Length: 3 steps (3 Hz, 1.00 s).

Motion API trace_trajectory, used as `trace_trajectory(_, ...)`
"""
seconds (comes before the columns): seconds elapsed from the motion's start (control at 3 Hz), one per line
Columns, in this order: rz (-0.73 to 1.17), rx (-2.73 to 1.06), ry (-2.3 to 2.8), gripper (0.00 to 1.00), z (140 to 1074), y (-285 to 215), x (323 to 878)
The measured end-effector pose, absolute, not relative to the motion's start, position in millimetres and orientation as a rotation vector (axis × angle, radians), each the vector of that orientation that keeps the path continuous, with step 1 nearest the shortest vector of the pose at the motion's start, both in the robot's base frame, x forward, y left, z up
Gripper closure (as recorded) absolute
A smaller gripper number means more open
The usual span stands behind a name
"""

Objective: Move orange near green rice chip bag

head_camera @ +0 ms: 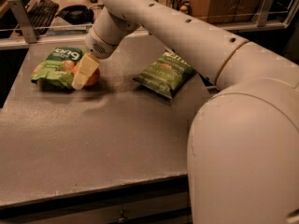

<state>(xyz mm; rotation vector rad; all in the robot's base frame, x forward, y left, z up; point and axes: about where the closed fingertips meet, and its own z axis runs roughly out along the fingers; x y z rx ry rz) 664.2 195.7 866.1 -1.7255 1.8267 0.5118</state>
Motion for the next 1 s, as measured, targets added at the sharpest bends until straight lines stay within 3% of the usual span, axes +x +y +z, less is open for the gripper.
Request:
trace_trajectory(0.33,0.53,-1.695,1.81,0.0,872.2,176.1,661.4)
trace_trajectory(1.0,0.61,-1.543,1.731,0.0,898.1,66.5,631.6)
